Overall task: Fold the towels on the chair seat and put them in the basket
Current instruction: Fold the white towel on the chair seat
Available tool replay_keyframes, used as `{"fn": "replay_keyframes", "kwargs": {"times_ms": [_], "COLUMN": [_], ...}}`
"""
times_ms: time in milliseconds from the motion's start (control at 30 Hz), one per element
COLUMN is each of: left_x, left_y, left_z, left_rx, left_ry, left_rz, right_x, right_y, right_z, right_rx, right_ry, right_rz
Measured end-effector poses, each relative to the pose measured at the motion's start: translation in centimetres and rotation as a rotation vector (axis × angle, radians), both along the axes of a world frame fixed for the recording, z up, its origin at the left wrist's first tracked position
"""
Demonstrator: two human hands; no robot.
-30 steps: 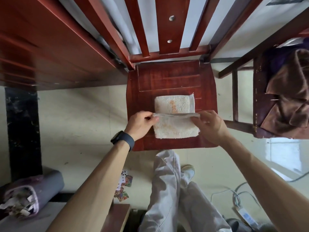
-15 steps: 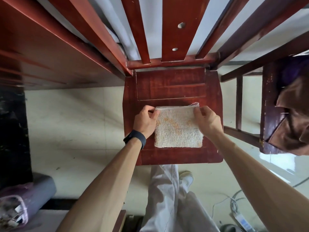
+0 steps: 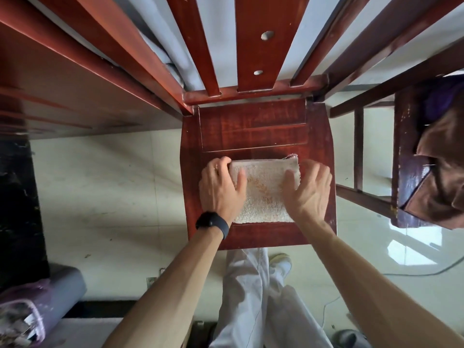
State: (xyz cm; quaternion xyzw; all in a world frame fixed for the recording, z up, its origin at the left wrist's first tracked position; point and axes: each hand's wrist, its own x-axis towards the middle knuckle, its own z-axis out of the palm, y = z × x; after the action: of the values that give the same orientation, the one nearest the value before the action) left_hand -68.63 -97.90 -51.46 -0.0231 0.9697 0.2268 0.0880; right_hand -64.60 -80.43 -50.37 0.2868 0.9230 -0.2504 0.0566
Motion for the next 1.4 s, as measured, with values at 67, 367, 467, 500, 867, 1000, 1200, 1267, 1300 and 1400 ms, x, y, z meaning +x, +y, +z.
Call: {"fn": "replay_keyframes", "kwargs": {"times_ms": [67, 367, 467, 500, 867, 1000, 1200, 1267, 1300, 1400], "left_x": [2.0, 3.5, 3.6, 3.7, 1.1, -0.1, -0.5, -0.5, -0.4, 0.1], "left_y": [0.6, -0.8, -0.3, -0.1, 0.1, -0.9, -0.9, 0.0, 0.6, 3.2], "left_z": [0.1, -3.6, -3.1, -2.8, 0.6, 0.5, 3.8, 5.7, 7.1, 12.2], "left_rx": [-0.070, -0.220, -0.221, -0.217, 0.453, 0.589, 0.696, 0.684, 0.692, 0.725], "left_ry": [0.095, -0.135, -0.136, -0.151, -0.626, -0.762, -0.788, -0.812, -0.831, -0.907], "left_rz": [-0.186, -0.509, -0.453, -0.415, 0.553, 0.562, 0.432, 0.355, 0.310, 0.184], "right_x": [1.7, 3.5, 3.4, 3.4, 0.4, 0.0, 2.7, 4.0, 4.8, 7.4], "right_y": [-1.3, -1.3, -1.7, -1.8, 1.8, 3.7, 6.3, 7.7, 8.4, 10.9], "right_z": [0.2, -3.3, -2.9, -2.5, 0.8, 0.5, 3.0, 5.4, 7.0, 11.9], "right_rx": [0.070, 0.077, 0.064, 0.051, -0.593, -0.786, -1.017, -1.149, -1.197, -1.253], "right_ry": [0.048, -0.253, -0.245, -0.238, -0.371, -0.384, -0.346, -0.299, -0.285, -0.227], "right_rz": [0.207, 0.528, 0.456, 0.402, -0.411, -0.380, -0.387, -0.404, -0.386, -0.371]}}
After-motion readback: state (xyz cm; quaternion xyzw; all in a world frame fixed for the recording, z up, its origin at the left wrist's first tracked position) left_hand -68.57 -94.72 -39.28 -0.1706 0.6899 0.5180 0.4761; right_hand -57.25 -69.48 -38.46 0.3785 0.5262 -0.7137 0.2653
